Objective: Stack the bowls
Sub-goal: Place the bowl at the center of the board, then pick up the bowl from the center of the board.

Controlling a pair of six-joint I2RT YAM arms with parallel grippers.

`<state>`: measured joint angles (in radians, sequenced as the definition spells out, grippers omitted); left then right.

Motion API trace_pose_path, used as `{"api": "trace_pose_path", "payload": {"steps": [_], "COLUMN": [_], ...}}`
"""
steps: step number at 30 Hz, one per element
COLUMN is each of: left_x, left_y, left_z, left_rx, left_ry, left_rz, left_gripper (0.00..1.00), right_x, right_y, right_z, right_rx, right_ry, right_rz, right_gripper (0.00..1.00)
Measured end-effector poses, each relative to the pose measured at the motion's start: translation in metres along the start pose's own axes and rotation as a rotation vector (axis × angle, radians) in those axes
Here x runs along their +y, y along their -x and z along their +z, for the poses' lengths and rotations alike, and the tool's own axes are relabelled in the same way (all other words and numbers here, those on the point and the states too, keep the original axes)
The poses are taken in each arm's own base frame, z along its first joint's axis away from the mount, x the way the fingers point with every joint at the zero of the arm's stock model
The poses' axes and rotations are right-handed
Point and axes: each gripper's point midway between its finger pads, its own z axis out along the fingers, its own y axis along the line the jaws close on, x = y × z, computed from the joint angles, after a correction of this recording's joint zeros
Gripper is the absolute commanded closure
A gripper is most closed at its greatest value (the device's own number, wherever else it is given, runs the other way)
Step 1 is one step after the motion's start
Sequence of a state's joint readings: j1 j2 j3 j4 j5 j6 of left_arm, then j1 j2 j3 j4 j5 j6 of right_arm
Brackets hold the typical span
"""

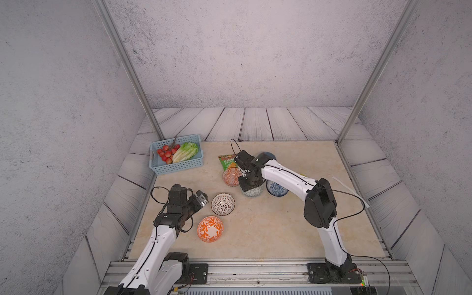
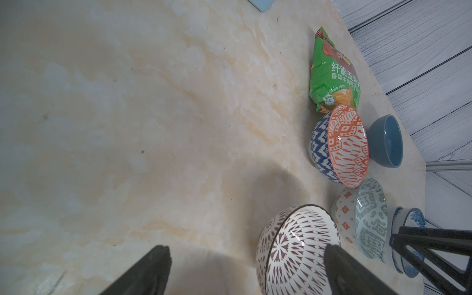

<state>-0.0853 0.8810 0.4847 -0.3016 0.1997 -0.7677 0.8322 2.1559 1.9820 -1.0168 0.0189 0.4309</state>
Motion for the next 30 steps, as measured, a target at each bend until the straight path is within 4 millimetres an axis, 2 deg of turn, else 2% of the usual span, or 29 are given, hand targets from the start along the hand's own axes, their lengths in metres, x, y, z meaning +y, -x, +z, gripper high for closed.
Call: {"api": "trace_pose_path", "payload": {"steps": [2, 6, 13, 19, 26, 30], "left_x": [0.0, 0.0, -0.001, 0.0, 0.0, 0.0], "left_y": [0.0, 0.0, -0.001, -0.001, 0.001, 0.001], "left_z": [0.0, 0.0, 0.0, 0.0, 0.001, 0.001], "left_rx": [0.001, 0.002, 0.005, 0.005, 0.0, 0.0], "left_ry": [0.0, 0.0, -0.004, -0.004, -0.005, -0.005], "left_rz": [0.0, 0.0, -0.001, -0.001, -0.003, -0.004], "left_gripper": [0.0, 0.0, 0.0, 0.0, 0.0, 0.0], "right_x": [0.006, 0.011, 0.008, 0.003, -0.006, -0.01], "right_y": [-0.001, 0.0, 0.003, 0.003, 0.006, 0.001], "right_z": [0.0, 0.005, 0.029, 0.042, 0.042, 0.049], "right_rx": [-0.005, -0.014, -0.003, 0.004, -0.016, -0.01], "right_ry": [0.001, -0.018, -0.076, -0.114, -0.161, -0.18], "right_rz": [0.002, 0.015, 0.045, 0.07, 0.084, 0.092], "right_gripper": [0.45, 0.44, 0.44, 0.49, 0.55, 0.58]}}
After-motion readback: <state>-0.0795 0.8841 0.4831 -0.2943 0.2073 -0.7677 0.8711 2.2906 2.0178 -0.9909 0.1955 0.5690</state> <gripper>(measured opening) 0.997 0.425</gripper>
